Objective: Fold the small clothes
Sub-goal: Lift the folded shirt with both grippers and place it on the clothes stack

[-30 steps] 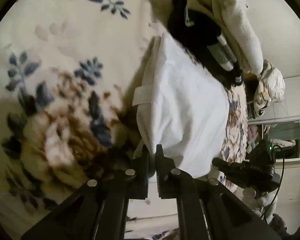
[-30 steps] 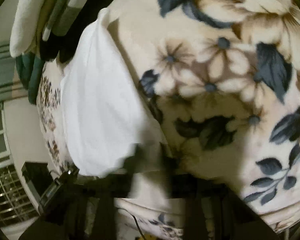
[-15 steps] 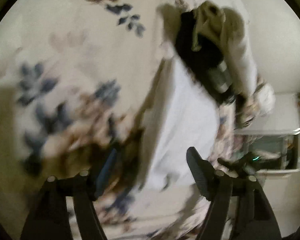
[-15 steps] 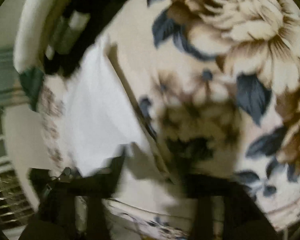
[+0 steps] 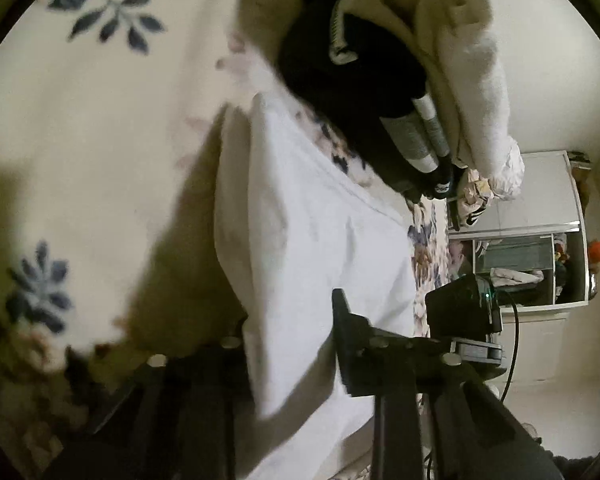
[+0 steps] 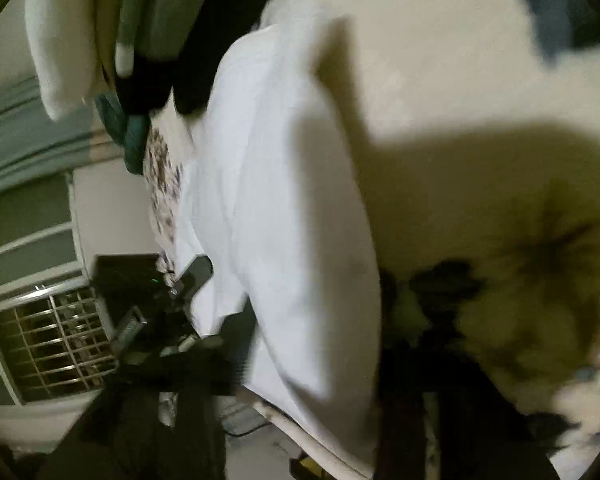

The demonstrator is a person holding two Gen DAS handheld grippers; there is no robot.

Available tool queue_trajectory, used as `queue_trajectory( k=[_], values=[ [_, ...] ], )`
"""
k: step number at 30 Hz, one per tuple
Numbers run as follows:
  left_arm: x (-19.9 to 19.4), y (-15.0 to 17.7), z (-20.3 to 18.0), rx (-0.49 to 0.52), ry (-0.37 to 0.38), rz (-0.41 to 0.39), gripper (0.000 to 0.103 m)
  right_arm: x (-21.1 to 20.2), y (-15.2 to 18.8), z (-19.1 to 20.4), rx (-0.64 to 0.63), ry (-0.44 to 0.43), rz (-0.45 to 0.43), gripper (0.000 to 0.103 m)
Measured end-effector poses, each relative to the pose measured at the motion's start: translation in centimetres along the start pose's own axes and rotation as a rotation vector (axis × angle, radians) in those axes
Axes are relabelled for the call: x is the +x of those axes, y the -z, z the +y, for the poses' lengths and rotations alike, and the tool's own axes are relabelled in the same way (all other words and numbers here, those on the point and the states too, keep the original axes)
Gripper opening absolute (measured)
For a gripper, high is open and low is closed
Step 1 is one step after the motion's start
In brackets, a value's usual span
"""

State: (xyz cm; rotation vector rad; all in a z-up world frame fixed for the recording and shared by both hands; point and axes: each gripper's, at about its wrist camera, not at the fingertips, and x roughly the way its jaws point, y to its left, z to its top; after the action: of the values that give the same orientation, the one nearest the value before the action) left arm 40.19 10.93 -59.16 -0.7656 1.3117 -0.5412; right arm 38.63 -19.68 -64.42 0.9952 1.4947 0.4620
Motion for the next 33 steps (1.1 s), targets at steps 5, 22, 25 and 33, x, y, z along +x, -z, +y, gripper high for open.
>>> queue_trajectory(
  k=[5,22,25,33],
  values=[
    [-1.9,-0.1,-3.8,0.039,-0.003,-0.018,0.015,-3.0,1.2,2.7,-0.015,0.017,-0.055,0.013],
    [-5.5,-16.8,-24.6,0.19,0.033,-0.173,0.016,-23.7,-9.6,22.3,-0.239,0.049,-0.233,0.012],
    [-3.7,-21.1,-24.4,0.166,0.007,-0.183,0.016,-22.5,-14.6,25.4,-0.252,0.079,-0.226,0.012],
    [0.1,-26.5,-20.3,0.119,-0.181,-0.148,0.017,-18.5,-23.5,25.3,-0.245,0.255,-0.15,0.014]
  ],
)
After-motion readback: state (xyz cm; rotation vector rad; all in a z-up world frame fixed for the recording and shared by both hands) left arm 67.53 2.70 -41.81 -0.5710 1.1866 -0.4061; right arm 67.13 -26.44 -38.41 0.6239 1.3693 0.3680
